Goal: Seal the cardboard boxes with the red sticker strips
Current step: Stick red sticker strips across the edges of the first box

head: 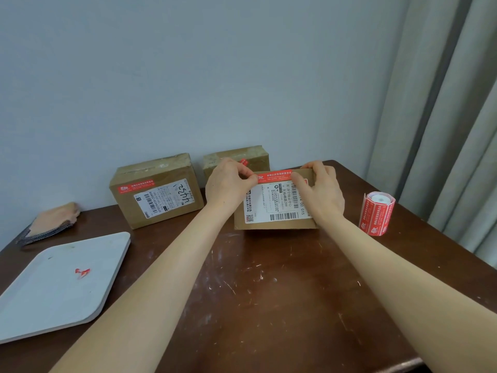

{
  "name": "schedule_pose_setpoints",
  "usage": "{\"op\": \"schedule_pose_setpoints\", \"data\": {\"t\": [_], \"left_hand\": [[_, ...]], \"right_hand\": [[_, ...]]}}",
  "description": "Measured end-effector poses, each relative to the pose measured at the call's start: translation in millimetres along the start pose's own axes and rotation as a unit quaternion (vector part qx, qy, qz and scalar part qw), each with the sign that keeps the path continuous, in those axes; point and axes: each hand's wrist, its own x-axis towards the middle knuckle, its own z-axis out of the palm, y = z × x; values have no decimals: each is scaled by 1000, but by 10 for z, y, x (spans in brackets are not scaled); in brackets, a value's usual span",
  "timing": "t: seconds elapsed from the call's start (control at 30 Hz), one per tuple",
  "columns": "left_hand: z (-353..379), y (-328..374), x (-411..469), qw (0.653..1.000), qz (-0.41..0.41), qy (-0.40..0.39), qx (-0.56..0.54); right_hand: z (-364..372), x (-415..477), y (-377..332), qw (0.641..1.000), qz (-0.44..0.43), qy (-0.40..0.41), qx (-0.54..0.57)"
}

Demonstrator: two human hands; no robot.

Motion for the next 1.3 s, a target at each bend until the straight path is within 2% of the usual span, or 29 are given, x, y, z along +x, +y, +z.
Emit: {"op": "schedule_pose_setpoints", "data": {"t": [0.83, 1.3], "left_hand": [[-175, 16, -18, 996, -5, -72, -44], [-427, 4, -92, 970, -79, -134, -189]], "right_hand": [[-36, -45, -37, 1000, 15, -4, 21], [-223, -242, -145, 998, 40, 22, 51]]}}
